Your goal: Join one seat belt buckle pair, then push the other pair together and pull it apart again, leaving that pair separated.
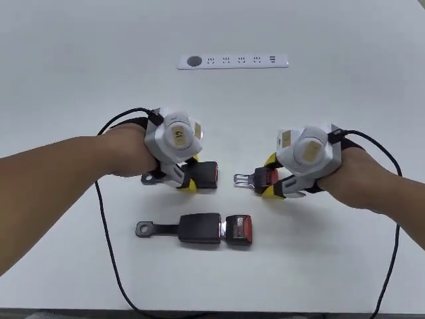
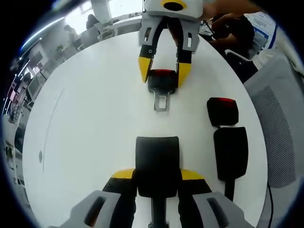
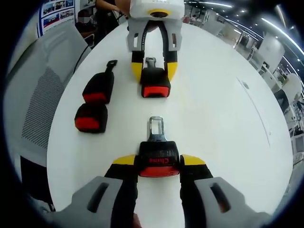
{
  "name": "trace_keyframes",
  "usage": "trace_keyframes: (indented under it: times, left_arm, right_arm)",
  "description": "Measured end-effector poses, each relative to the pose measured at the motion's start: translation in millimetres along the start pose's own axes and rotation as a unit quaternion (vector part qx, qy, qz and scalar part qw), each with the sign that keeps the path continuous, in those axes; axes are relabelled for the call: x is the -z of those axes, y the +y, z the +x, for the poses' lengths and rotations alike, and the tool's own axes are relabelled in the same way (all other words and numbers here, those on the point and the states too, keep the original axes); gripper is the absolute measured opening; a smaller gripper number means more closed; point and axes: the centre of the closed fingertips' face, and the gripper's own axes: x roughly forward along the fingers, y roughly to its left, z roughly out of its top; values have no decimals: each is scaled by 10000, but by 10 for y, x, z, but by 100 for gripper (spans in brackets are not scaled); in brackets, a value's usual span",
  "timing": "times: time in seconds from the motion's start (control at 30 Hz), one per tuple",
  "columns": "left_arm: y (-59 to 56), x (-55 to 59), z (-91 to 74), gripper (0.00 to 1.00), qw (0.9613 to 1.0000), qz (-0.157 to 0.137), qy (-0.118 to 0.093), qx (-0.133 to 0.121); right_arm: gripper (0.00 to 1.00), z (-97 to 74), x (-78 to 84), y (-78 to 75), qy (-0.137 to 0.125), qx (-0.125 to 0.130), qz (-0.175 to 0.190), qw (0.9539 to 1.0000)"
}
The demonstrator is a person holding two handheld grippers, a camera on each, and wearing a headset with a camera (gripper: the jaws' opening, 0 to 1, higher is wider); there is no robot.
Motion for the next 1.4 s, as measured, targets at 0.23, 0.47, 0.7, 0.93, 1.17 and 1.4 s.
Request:
trace_keyframes:
  times: [0.23, 0.47, 0.7, 0.93, 1.17, 1.4]
  left_arm:
    - [20, 19, 3, 34, 9999, 120, -36, -45]
    - [17, 9, 1, 34, 9999, 115, -7, -95]
    - [26, 14, 1, 34, 9999, 125, 46, -110]
    - [-38, 12, -46, 42, 9990, 406, 100, -155]
    - [38, -39, -322, 45, 9977, -85, -200, -640]
    - [-137, -80, -534, 48, 9944, -154, -360, -980]
  right_arm:
    - [33, -199, 372, 0, 155, 60, 181, 9997]
    - [33, -358, 653, -28, 362, 106, 286, 9989]
    - [34, -341, 676, -85, 431, 149, 267, 9986]
    - [42, -366, 673, -164, 568, 476, 79, 9972]
    - [41, -567, 428, -89, 133, 759, 553, 9955]
    - [48, -700, 134, 147, -205, 1023, 833, 9910]
